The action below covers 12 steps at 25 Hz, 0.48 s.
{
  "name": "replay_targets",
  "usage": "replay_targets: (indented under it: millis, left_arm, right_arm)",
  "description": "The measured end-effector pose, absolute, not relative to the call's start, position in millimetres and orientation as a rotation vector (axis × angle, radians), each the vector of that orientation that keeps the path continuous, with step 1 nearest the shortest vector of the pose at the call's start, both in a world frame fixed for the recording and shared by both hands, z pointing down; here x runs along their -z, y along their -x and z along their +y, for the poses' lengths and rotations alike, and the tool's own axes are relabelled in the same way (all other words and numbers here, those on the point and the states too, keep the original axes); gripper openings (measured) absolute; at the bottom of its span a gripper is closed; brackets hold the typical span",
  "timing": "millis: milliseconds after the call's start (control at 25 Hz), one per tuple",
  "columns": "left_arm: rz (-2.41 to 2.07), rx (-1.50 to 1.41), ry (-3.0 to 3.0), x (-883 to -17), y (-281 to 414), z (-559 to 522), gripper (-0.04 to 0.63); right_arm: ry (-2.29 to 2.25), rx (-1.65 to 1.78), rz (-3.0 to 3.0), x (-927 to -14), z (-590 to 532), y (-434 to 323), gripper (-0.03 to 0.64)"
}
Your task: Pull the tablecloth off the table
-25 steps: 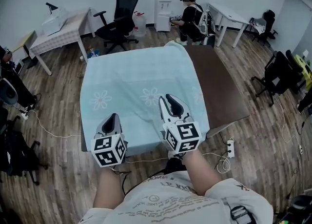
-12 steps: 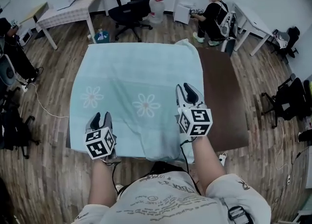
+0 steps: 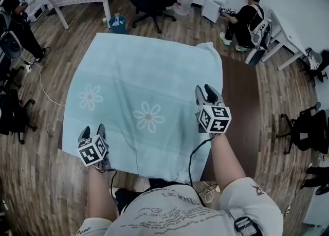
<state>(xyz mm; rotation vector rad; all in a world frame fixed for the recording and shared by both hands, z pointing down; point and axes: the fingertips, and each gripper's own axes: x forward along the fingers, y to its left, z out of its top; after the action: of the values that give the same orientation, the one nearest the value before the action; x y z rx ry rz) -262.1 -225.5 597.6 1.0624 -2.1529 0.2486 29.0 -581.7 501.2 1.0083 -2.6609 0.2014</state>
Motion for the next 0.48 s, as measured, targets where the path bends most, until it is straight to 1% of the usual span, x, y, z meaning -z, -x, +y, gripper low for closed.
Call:
replay_targets:
  millis: [120,320,480]
  left_arm:
    - [-2.133,-0.261,-0.951,-622.5,269.4,-208.8,0.276]
    - [-2.093,-0.290,-0.850,-658.4,280.9,-189.8,0.301]
    - [-2.065,-0.321,-0.787,-675.2,282.8,-180.5,0.324]
  right_arm:
    - [-0.969,-0.166,-2.617,-524.1,-609.4,-24.3,0.147]
    - [-0.919,-0.099,-2.558,-552.6,-653.0,-12.1,0.187]
    - [-0.936,-0.077,-2.507,-574.1,-693.5,-9.7,0.239]
